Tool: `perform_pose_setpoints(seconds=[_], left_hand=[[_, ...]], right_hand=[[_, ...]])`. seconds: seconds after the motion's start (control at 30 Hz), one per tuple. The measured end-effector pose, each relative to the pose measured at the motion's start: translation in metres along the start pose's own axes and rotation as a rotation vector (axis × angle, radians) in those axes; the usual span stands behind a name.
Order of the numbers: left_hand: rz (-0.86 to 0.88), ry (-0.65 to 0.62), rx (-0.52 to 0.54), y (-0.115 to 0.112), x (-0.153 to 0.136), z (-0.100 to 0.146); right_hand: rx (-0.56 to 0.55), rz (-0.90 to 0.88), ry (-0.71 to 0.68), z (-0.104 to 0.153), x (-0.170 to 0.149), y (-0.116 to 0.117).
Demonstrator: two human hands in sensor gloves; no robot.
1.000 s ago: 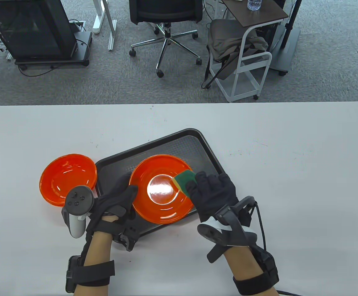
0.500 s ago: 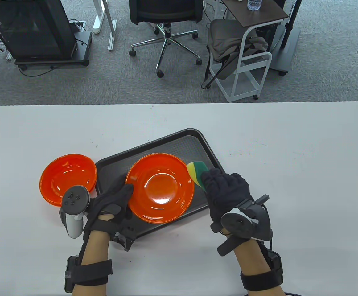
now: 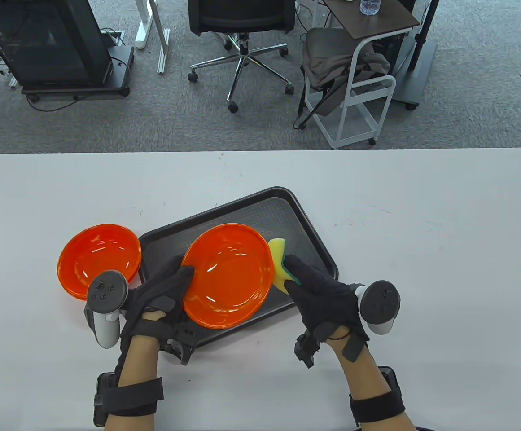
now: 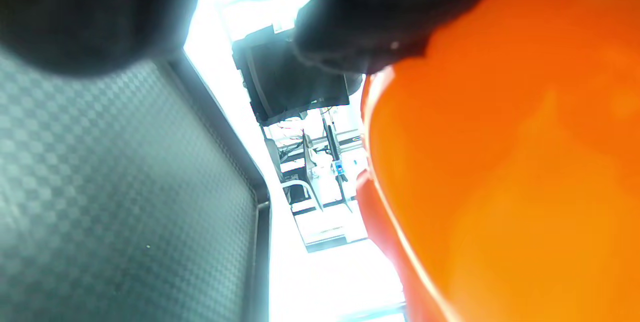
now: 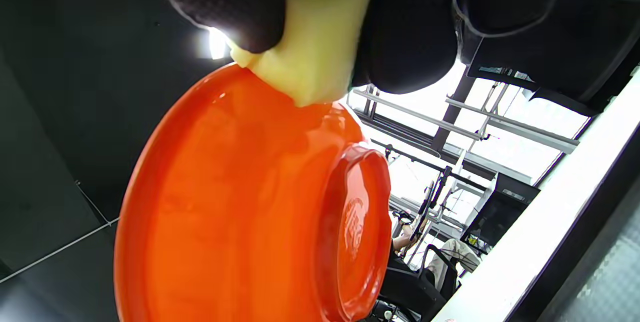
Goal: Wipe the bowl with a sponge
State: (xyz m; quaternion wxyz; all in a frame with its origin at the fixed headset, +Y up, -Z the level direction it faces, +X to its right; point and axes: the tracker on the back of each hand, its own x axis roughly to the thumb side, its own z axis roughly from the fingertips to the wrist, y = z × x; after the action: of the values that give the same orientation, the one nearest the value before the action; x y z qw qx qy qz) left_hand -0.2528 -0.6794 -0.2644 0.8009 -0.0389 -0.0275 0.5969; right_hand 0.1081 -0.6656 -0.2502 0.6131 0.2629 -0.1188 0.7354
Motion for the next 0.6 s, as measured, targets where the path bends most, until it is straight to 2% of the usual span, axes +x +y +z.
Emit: perform_pose_setpoints(seconds=[0.23, 0.37, 0.6], left_hand=[[0.031, -0.015, -0.120, -0.009, 0.001, -0.003], [-0.010, -0.026, -0.185, -0.018, 0.005, -0.004], [-0.033, -0.074, -0.288, -0.040, 0.012, -0.003]], right_hand=[[-0.061, -0.010, -0.007, 0.001, 0.000, 0.003], [-0.076, -0.070, 0.023, 0.004, -0.005, 0.007], [-0.025, -0.155, 0.079, 0.004, -0.014, 0.016]])
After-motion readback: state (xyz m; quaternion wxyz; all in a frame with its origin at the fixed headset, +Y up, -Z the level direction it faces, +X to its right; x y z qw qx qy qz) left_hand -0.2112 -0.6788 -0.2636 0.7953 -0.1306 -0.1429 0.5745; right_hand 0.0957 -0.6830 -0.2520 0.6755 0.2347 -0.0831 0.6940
